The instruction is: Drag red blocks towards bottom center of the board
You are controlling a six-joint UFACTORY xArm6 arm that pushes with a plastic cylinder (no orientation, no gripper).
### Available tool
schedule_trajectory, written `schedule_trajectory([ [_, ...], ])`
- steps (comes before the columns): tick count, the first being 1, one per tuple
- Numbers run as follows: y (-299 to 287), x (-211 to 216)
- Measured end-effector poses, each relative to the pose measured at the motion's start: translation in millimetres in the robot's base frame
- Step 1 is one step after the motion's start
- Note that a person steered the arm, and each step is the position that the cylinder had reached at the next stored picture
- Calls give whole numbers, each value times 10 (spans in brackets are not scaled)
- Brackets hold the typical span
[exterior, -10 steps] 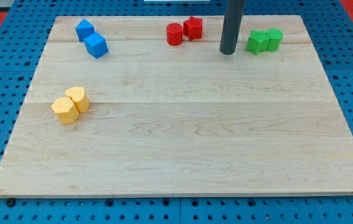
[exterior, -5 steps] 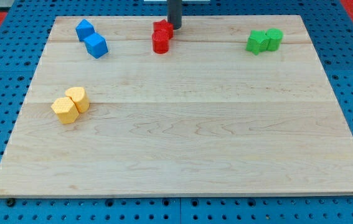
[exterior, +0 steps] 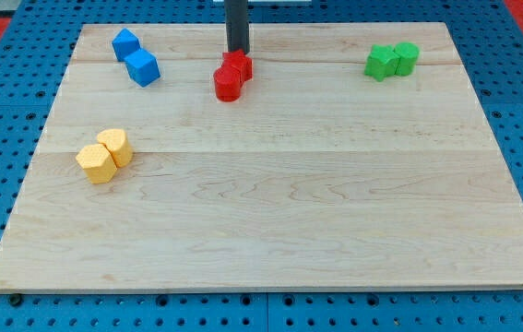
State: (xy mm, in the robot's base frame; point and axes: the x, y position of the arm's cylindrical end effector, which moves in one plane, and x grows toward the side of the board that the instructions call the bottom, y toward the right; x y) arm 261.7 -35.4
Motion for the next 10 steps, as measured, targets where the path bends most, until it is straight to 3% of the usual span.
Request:
schedule_trajectory([
  [6, -490, 1420],
  [9, -406, 1424],
  [10, -809, 1314],
])
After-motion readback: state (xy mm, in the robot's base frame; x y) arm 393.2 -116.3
